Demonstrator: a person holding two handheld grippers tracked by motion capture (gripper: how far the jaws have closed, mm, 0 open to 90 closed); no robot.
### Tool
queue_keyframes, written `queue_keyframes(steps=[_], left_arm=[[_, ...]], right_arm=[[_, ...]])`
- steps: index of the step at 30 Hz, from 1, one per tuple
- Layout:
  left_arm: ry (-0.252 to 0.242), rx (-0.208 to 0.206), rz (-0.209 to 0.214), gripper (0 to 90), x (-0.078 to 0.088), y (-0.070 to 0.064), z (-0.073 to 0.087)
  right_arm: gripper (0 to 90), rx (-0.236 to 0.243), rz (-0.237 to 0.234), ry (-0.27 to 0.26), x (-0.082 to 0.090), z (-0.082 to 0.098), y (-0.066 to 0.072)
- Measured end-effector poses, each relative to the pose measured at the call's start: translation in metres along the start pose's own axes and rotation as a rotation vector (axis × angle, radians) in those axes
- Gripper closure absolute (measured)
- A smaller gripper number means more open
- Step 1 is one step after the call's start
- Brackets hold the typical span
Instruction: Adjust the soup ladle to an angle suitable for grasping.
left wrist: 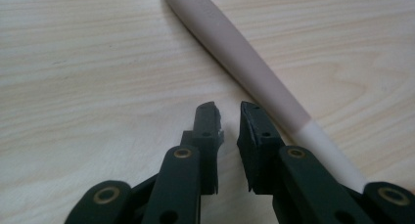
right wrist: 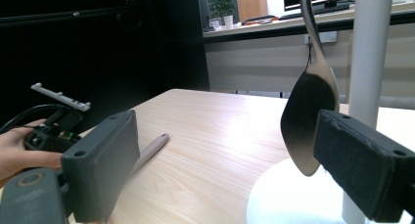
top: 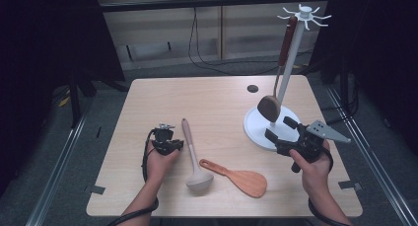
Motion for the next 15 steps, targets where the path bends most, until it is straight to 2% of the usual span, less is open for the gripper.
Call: queue_keyframes(steps=[5,8,10,11,12,14,15], left_arm=[[0.000,0.013,0.022,79.4,-0.0068,-0.0034,-0.0062],[-0.001,-0.007,0.041,82.4,-0.0081,-0.0036,-0.0070],[-0.006,0.001,0.051,83.0,-0.0089,-0.0025,-0.0071],[0.004,-0.019,0.052,83.0,-0.0087,-0.0013,-0.0071],[0.002,-0.020,0.055,82.8,-0.0090,-0.0010,-0.0073],[-0.015,0.003,0.060,82.5,-0.0103,-0.0025,-0.0077],[-0.017,0.001,0.063,82.5,-0.0103,-0.0032,-0.0081]], right_arm=[[9.6,-0.004,0.003,0.001,0.0011,-0.0002,-0.0010],[9.6,-0.010,0.004,-0.002,0.0017,-0.0003,-0.0024],[9.5,-0.015,0.003,-0.005,0.0020,-0.0007,-0.0032],[9.5,-0.017,0.004,-0.008,0.0019,-0.0010,-0.0035],[9.5,-0.019,0.003,-0.011,0.0018,-0.0014,-0.0037],[9.6,-0.020,0.001,-0.015,0.0012,-0.0019,-0.0034],[9.5,-0.020,-0.003,-0.013,0.0007,-0.0020,-0.0029]])
Point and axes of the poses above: each handheld gripper's, and its own axes: x roughly backward along the jaws, z roughly out of its underside, y roughly to its left, the point moved 3 cm from there along -x, roughly forward along the jaws
